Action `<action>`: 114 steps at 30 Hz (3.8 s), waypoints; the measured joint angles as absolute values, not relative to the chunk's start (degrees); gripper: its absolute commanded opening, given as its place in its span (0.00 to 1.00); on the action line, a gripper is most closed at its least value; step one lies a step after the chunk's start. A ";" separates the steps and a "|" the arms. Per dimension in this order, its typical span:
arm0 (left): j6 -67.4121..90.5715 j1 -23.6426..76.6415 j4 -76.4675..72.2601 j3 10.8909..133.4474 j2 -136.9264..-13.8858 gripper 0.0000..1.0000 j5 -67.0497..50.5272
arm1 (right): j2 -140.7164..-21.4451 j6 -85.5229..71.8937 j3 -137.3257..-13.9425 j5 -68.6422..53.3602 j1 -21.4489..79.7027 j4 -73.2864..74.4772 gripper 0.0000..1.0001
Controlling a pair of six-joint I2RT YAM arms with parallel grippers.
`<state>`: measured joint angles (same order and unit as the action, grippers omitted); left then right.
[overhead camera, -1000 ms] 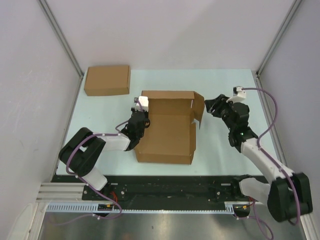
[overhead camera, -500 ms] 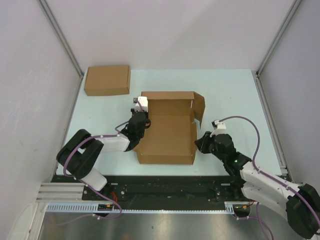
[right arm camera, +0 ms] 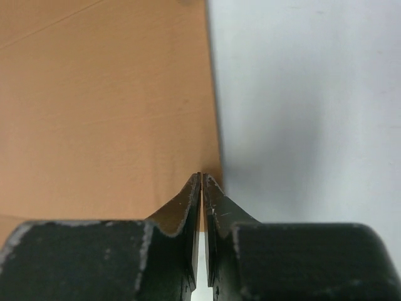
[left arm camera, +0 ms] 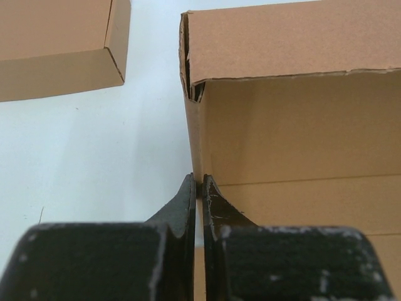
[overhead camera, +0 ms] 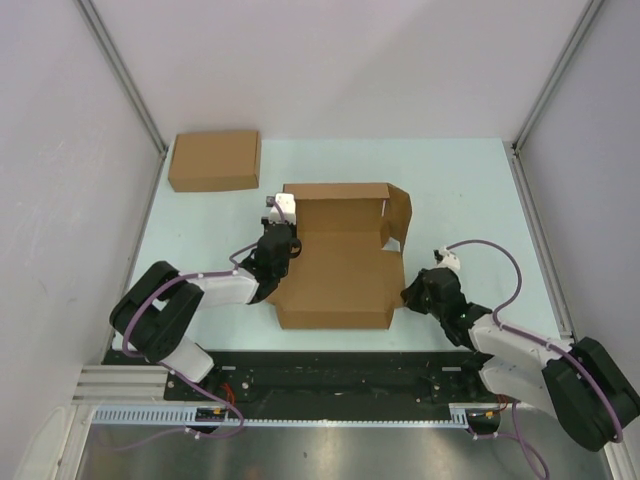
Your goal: Fold the paper box
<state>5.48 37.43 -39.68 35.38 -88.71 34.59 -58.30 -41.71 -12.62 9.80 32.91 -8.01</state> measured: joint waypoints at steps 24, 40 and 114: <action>5.43 37.60 -39.75 35.33 -88.71 0.00 35.86 | -55.27 -51.33 -16.53 13.02 33.10 -1.50 0.18; 4.95 37.60 -41.45 34.17 -88.75 0.00 35.81 | -64.82 -45.12 -27.57 9.30 10.50 -8.80 0.21; 2.72 37.39 -43.55 34.26 -90.87 0.00 36.29 | -72.51 -17.21 -34.35 -6.48 26.39 -19.84 0.47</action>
